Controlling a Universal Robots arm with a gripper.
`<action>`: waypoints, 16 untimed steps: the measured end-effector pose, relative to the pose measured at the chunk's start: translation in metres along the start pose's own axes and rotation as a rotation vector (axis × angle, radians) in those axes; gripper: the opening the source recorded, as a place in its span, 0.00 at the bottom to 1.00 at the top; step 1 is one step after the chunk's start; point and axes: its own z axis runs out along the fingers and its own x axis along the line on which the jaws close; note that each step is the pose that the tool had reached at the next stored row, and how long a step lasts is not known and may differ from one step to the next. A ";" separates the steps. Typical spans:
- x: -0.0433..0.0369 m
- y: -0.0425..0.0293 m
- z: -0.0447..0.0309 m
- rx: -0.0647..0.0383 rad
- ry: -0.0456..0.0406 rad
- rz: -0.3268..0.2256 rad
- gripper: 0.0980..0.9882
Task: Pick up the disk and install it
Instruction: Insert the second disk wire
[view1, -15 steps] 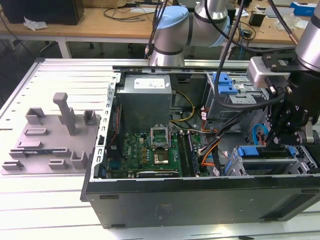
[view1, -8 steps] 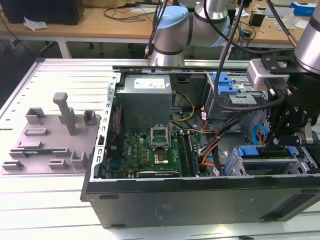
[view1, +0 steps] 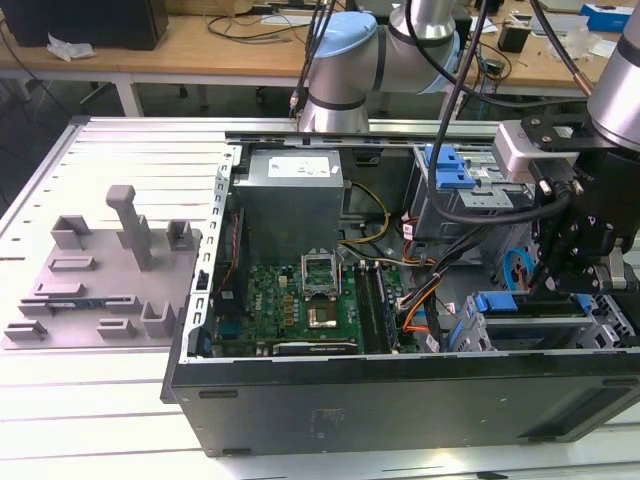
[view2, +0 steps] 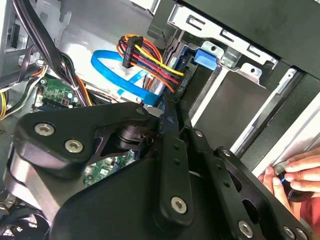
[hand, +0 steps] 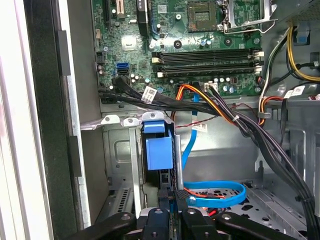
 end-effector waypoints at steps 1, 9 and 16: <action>0.0000 0.0000 0.0004 0.000 -0.0003 -0.003 0.07; 0.0001 0.0002 0.0032 0.000 -0.0009 -0.014 0.07; -0.0036 -0.0007 -0.0119 0.000 -0.0010 -0.015 0.15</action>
